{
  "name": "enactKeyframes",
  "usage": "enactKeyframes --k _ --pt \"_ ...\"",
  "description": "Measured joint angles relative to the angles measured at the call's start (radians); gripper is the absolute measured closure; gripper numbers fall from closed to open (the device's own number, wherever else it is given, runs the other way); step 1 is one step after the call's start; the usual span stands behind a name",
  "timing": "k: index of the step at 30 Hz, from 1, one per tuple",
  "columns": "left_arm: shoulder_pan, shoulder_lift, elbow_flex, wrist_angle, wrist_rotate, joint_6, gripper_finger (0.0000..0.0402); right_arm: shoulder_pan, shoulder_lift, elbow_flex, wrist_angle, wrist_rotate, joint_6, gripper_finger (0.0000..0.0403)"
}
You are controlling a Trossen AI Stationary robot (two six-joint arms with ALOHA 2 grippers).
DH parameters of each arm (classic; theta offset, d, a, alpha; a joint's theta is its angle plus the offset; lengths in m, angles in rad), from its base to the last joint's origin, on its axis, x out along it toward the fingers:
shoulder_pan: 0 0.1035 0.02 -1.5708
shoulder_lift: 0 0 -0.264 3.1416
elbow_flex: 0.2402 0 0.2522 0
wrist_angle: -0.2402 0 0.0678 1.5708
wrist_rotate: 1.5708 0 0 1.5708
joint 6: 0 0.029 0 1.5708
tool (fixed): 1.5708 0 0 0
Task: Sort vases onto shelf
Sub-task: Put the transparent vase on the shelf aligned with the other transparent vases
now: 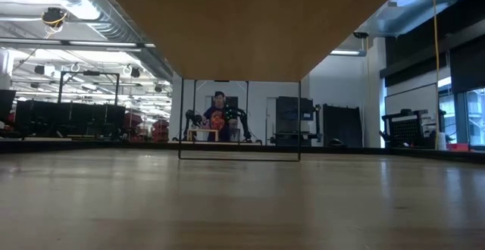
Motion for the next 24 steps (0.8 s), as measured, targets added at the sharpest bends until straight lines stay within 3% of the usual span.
enactKeyframes --k 12,24 --pt "0.000 0.000 0.000 0.014 0.013 0.044 0.0342 0.000 0.000 0.000 -0.007 0.000 0.028 0.0267" --pt "0.000 -0.001 0.000 0.011 -0.008 0.042 0.0242 0.000 0.000 0.000 -0.015 -0.025 0.056 0.0267"
